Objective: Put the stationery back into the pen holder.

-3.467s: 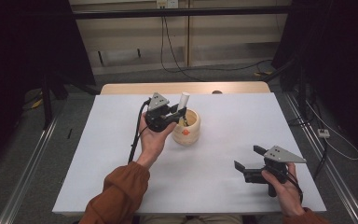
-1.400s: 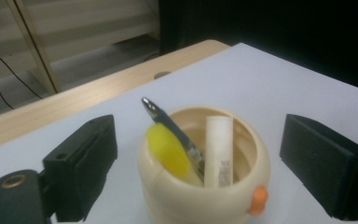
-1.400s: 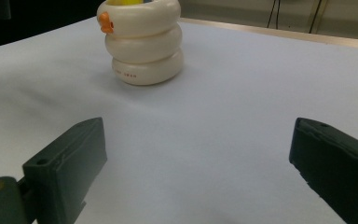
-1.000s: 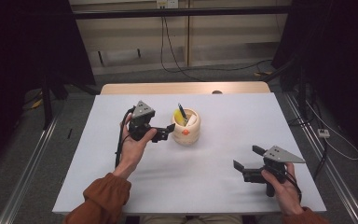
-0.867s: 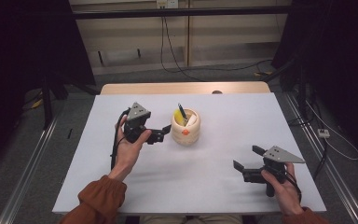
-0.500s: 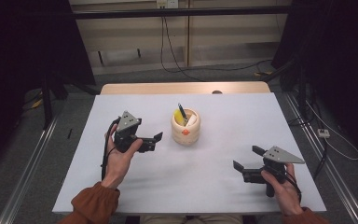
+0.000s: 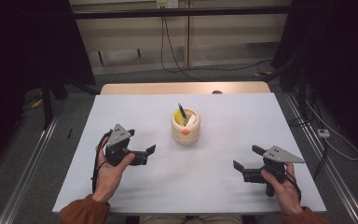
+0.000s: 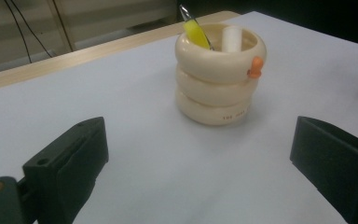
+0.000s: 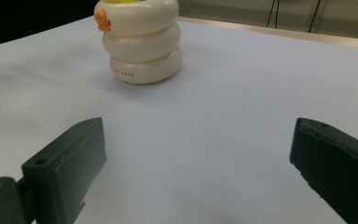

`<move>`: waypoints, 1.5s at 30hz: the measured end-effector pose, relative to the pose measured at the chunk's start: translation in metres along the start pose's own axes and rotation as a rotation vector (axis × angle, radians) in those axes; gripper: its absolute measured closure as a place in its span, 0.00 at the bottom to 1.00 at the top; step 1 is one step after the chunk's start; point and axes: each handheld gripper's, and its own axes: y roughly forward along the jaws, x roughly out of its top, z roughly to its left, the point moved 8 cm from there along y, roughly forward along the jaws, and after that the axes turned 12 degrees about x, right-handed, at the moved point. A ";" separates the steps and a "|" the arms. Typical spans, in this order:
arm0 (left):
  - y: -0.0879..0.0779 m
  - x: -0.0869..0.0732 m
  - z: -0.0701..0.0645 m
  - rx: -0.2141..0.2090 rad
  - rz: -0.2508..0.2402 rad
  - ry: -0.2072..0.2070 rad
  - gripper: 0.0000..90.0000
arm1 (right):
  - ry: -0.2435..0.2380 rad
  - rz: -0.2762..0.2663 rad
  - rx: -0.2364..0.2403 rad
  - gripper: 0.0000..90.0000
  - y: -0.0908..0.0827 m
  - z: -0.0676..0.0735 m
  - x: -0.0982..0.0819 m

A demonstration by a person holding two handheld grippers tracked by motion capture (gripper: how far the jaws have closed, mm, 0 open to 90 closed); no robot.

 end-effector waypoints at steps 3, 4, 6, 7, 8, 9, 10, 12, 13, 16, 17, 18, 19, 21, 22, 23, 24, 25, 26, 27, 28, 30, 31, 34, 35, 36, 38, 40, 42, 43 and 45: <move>-0.005 -0.007 0.003 0.011 0.005 -0.010 0.05 | -0.002 0.005 0.001 0.04 0.001 0.000 -0.001; -0.006 -0.010 0.004 0.017 0.013 -0.014 0.05 | -0.002 0.005 0.001 0.04 0.001 0.000 -0.001; -0.009 -0.014 0.007 0.025 0.012 -0.027 0.05 | 0.000 0.004 0.001 0.04 0.001 0.000 -0.001; -0.011 -0.016 0.008 0.030 0.013 -0.027 0.05 | -0.002 0.007 0.001 0.04 0.002 0.000 -0.002; -0.012 -0.018 0.008 0.035 0.013 -0.030 0.05 | -0.003 0.007 0.002 0.04 0.002 0.000 -0.002; -0.013 -0.020 0.009 0.038 0.016 -0.031 0.05 | -0.002 0.007 0.001 0.04 0.002 0.000 -0.002; -0.014 -0.022 0.008 0.044 0.013 -0.038 0.05 | -0.003 0.007 0.001 0.04 0.002 0.000 -0.002; -0.017 -0.025 0.009 0.058 0.012 -0.035 0.05 | 0.002 0.007 0.000 0.04 0.002 0.000 -0.002; -0.018 -0.027 0.009 0.063 0.021 -0.039 0.05 | 0.003 0.007 0.000 0.04 0.003 0.000 -0.003; -0.022 -0.032 0.008 0.070 0.023 -0.044 0.05 | 0.003 0.008 -0.001 0.04 0.002 0.000 -0.003; -0.022 -0.033 0.007 0.073 0.026 -0.041 0.05 | 0.003 0.008 -0.001 0.04 0.002 0.000 -0.003; -0.023 -0.036 0.005 0.061 0.033 -0.038 0.05 | 0.001 0.008 0.001 0.04 0.002 0.001 -0.003; -0.024 -0.038 0.003 0.053 0.043 -0.040 0.05 | 0.000 0.007 0.000 0.04 0.002 0.001 -0.003; -0.023 -0.043 0.000 0.038 0.059 -0.038 0.05 | -0.001 0.007 0.001 0.04 0.002 0.001 -0.003; -0.023 -0.045 0.000 0.035 0.070 -0.024 0.05 | 0.000 0.007 0.000 0.04 0.002 0.001 -0.003; -0.022 -0.047 -0.001 0.044 0.076 -0.017 0.05 | 0.000 0.007 0.000 0.04 0.002 0.001 -0.003; -0.021 -0.049 -0.002 0.041 0.073 -0.017 0.05 | -0.002 0.008 0.000 0.04 0.002 0.001 -0.003; -0.020 -0.051 -0.003 0.032 0.074 -0.021 0.05 | -0.003 0.007 0.000 0.04 0.002 0.001 -0.003; -0.019 -0.052 -0.003 0.030 0.071 -0.027 0.05 | -0.002 0.006 -0.001 0.04 0.002 0.001 -0.003; -0.018 -0.053 -0.004 0.030 0.070 -0.031 0.05 | -0.003 0.007 0.000 0.04 0.002 0.001 -0.003; -0.018 -0.054 -0.004 0.034 0.065 -0.031 0.05 | -0.001 0.007 -0.001 0.04 0.002 0.001 -0.003; -0.020 -0.056 -0.004 0.036 0.062 -0.037 0.05 | -0.006 0.009 0.003 0.04 0.002 0.002 -0.003; -0.021 -0.057 -0.003 0.045 0.060 -0.034 0.05 | -0.004 0.009 0.005 0.04 0.003 0.002 -0.004; -0.024 -0.061 -0.002 0.051 0.059 -0.038 0.05 | -0.011 0.014 -0.001 0.04 0.003 0.001 -0.004; -0.025 -0.061 -0.002 0.055 0.056 -0.042 0.05 | -0.009 0.010 0.000 0.04 0.003 0.002 -0.004; -0.025 -0.061 -0.002 0.057 0.052 -0.045 0.05 | -0.008 0.009 -0.001 0.04 0.003 0.002 -0.004; -0.025 -0.061 -0.001 0.056 0.053 -0.039 0.05 | -0.011 0.012 -0.001 0.04 0.003 0.002 -0.005; -0.023 -0.060 -0.001 0.058 0.049 -0.042 0.05 | -0.010 0.013 0.000 0.04 0.004 0.002 -0.006; -0.022 -0.061 -0.002 0.052 0.054 -0.044 0.05 | -0.006 0.012 0.000 0.04 0.004 0.002 -0.006; -0.022 -0.061 -0.002 0.054 0.056 -0.044 0.06 | -0.008 0.014 -0.002 0.04 0.005 0.002 -0.006; -0.021 -0.061 -0.003 0.048 0.060 -0.045 0.06 | -0.010 0.017 -0.002 0.04 0.005 0.002 -0.006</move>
